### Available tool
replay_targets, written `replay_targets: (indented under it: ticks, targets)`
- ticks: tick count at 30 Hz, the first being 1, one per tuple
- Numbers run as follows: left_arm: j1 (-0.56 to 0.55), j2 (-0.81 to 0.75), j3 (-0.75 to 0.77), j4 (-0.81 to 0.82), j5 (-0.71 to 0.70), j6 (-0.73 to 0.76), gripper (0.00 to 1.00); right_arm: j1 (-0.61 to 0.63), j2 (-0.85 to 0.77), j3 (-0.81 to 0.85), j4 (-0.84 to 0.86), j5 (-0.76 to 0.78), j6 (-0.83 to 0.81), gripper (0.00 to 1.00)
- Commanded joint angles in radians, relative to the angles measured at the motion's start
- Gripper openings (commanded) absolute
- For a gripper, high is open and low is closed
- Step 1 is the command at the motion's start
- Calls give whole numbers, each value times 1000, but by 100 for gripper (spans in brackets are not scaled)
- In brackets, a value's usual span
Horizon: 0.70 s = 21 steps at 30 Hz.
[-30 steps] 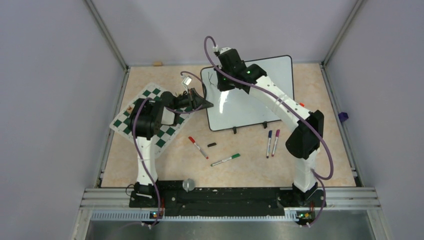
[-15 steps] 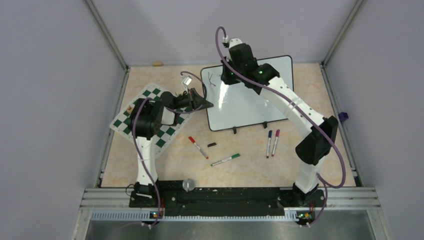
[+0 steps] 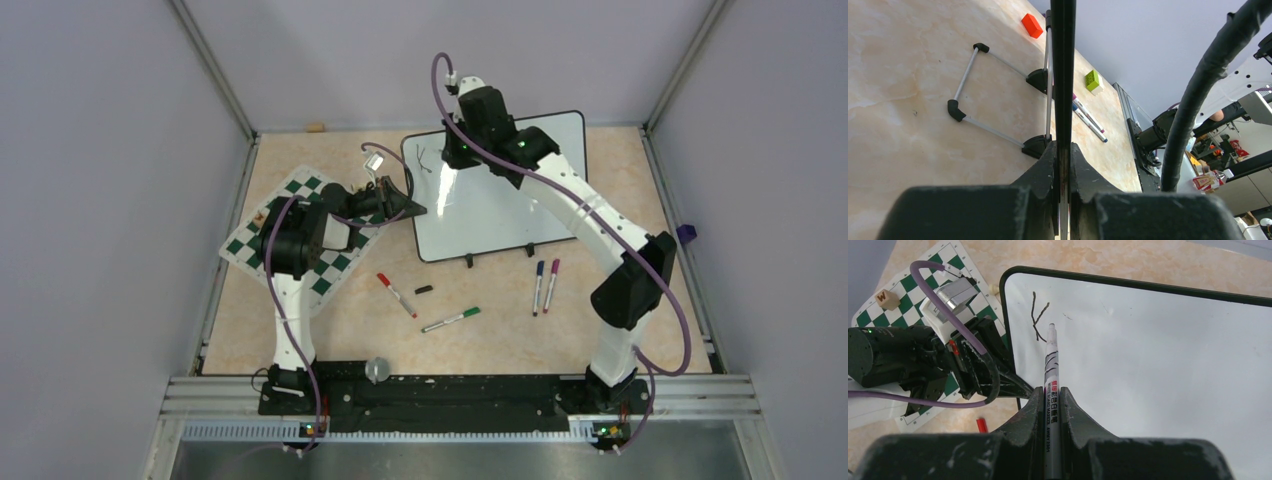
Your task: Write a sentence on the whiteboard
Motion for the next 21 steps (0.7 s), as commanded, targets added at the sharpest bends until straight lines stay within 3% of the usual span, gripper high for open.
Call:
replay_targets:
  ticks: [1,21]
  targets:
    - [-21,-26,8,77,75,2,0,-6,17,50,26,-3,0,0]
    - [-21,-34,-10,77,81,10,0,-6,105,140,-22,78,11,0]
